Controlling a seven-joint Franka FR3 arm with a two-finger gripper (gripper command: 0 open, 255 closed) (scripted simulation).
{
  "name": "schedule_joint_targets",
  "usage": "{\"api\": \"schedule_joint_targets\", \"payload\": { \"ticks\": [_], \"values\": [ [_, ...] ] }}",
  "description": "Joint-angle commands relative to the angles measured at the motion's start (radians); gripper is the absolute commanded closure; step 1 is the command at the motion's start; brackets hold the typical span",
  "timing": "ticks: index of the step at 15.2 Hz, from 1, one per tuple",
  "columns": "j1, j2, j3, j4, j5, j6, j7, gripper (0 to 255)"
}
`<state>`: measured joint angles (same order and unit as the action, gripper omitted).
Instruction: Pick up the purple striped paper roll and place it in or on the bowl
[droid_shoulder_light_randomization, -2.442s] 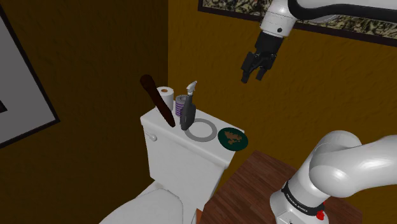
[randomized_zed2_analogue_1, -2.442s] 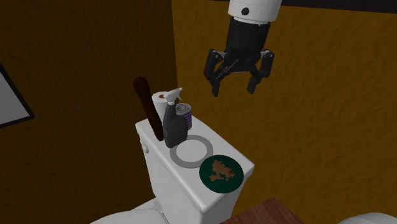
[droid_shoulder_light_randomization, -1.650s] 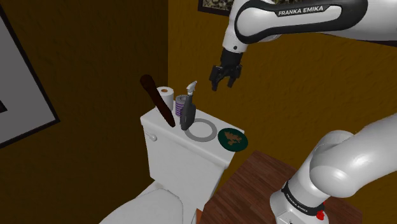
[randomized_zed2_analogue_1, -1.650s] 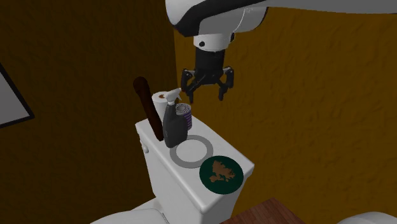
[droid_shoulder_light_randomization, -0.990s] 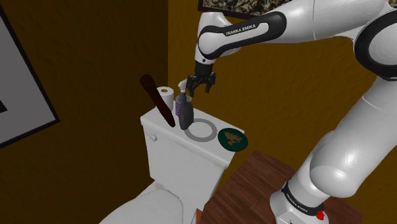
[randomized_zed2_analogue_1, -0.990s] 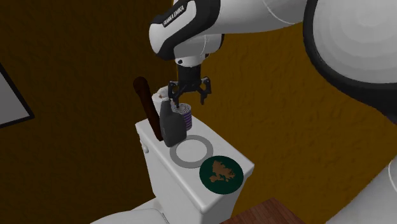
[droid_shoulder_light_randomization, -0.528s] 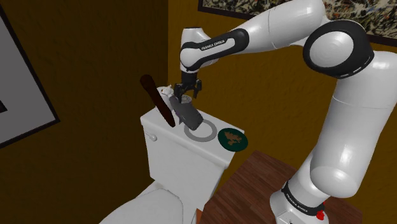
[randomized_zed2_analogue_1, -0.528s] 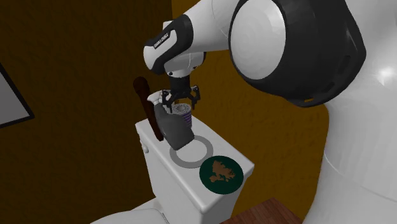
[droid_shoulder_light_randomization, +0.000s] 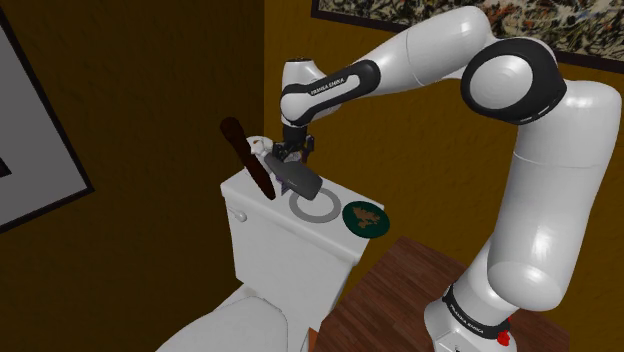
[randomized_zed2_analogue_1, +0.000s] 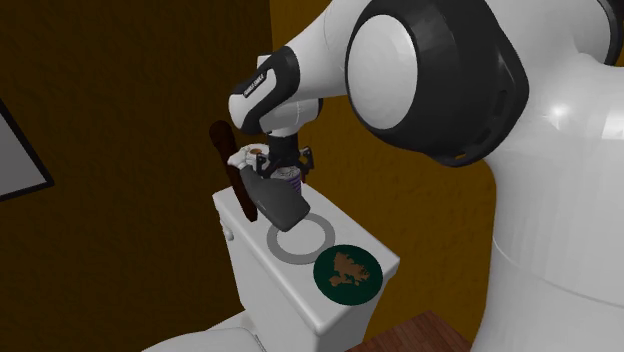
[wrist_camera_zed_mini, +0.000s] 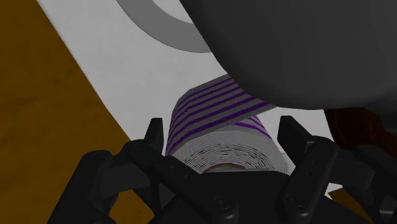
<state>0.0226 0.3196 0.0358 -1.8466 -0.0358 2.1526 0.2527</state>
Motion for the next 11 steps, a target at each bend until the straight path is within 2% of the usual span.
{"api": "schedule_joint_targets", "payload": {
  "ticks": [1,7,8,11],
  "values": [
    [-0.001,0.005,-0.001,-0.004,0.000,0.009,-0.001,0],
    [-0.001,0.005,-0.001,-0.004,0.000,0.009,-0.001,0],
    [-0.001,0.005,-0.001,-0.004,0.000,0.009,-0.001,255],
    [0.000,0.006,0.000,-0.005,0.000,0.011,0.000,255]
  ]
}}
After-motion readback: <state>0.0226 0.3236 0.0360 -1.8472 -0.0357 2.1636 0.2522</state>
